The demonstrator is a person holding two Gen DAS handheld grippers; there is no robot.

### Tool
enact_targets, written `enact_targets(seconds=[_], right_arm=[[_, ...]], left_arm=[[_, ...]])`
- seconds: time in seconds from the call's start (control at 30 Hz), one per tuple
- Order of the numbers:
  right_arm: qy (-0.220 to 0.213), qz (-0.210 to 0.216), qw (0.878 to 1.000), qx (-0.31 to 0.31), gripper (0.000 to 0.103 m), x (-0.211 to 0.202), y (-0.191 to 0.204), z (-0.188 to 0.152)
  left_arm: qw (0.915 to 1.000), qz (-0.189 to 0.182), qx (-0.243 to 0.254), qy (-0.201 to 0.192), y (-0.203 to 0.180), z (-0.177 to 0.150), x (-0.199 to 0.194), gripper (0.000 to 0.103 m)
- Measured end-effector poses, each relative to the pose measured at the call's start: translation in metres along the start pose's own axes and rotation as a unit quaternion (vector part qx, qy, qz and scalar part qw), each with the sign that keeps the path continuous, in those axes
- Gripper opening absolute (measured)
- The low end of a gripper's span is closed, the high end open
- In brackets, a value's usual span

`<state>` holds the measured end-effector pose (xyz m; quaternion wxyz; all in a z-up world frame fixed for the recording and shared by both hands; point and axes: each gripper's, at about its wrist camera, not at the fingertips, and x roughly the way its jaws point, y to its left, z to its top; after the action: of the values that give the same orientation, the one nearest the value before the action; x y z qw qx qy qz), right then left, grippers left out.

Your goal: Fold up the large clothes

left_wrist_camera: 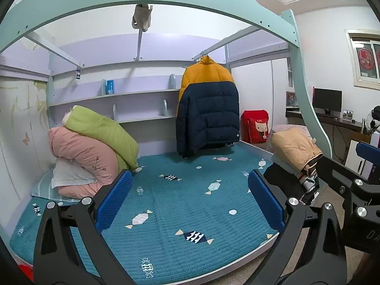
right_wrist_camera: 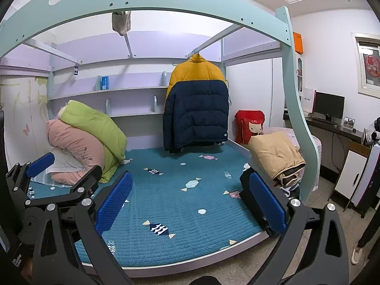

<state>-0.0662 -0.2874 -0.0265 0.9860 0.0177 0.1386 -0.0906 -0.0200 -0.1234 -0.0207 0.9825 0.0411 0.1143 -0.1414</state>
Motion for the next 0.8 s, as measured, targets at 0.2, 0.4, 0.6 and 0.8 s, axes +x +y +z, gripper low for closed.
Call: enact_targets(seconds=[0.2, 0.4, 0.6, 0.8], right_arm=[[0.0, 0.0, 1.0, 0.001, 0.096, -0.0001, -0.0013, 0.0006], [0.0, 0.0, 1.0, 0.002, 0.096, -0.0015, -0.0018, 0.0002], [-0.001, 0.003, 1.0, 0.005, 0.096, -0.0029, -0.0029, -0.0004], [0.001, 0.003, 1.0, 0.008, 0.096, -0.0048, -0.005, -0.0001]], left_arm=[[1.0, -0.001, 0.001, -0.002, -0.0004, 0.0002, -0.0017, 0.098], [1.0, -0.004, 0.001, -0.003, 0.0003, 0.0012, -0.0038, 0.098], [1.0, -0.005, 0.005, -0.006, -0.0018, 0.0024, -0.0041, 0.098], [0.9999, -0.005, 0.006, -0.007, -0.003, 0.0032, -0.0038, 0.098]])
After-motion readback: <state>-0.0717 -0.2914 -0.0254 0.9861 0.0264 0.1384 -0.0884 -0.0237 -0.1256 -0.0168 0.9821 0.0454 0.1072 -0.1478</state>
